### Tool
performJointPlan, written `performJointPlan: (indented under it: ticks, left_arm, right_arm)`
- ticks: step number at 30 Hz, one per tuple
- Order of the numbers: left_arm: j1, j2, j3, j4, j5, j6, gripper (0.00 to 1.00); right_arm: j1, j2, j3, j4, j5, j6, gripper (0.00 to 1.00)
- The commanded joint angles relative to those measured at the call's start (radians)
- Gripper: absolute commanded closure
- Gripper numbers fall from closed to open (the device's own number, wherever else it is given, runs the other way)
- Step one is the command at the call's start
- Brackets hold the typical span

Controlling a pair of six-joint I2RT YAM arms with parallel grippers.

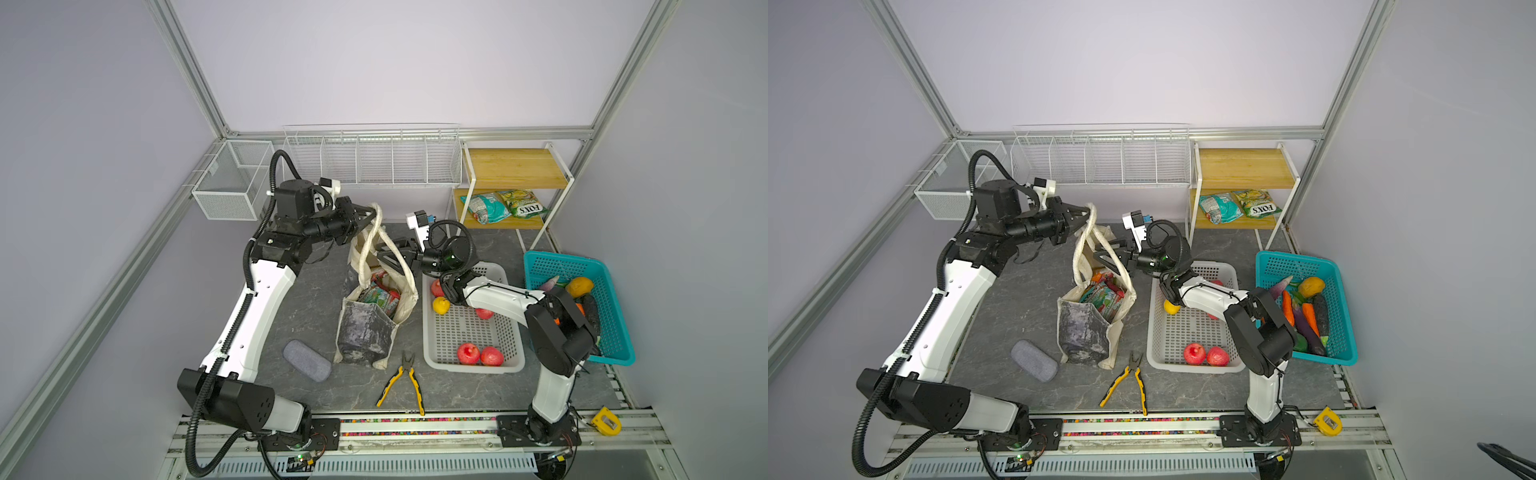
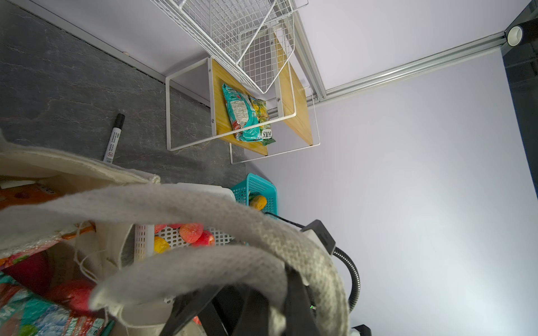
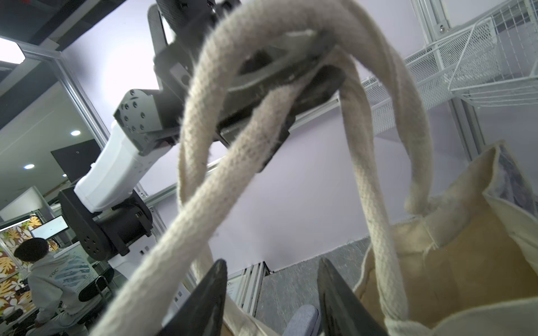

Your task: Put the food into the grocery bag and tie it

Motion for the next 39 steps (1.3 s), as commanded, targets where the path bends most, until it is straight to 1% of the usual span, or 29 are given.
performJointPlan:
  ticks: [1, 7, 15, 19, 30, 39]
  left_arm:
    - [-0.003, -0.041, -0.012, 0.036, 0.021, -0.001, 1.00]
    - [-0.003, -0.050, -0.032, 0.043, 0.011, 0.002, 1.00]
    - [-0.003, -0.071, -0.071, 0.056, 0.005, 0.004, 1.00]
    - [-0.003, -0.081, -0.095, 0.053, -0.007, 0.018, 1.00]
    - [-0.003, -0.078, -0.091, 0.001, -0.046, 0.080, 1.00]
    - [-0.006, -0.082, -0.088, -0.074, -0.128, 0.156, 1.00]
  right_arm:
    - [0.010, 0.018, 0.037, 0.136, 0.047, 0.088, 0.44]
    - [0.029, 0.050, 0.090, 0.193, 0.106, 0.163, 0.39]
    - [0.043, 0.091, 0.146, 0.239, 0.175, 0.214, 0.33]
    - [0.044, 0.087, 0.145, 0.239, 0.189, 0.225, 0.26]
    - [0.054, 0.076, 0.205, 0.149, 0.169, 0.225, 0.11]
    - [0.068, 0.081, 0.238, 0.088, 0.172, 0.217, 0.08]
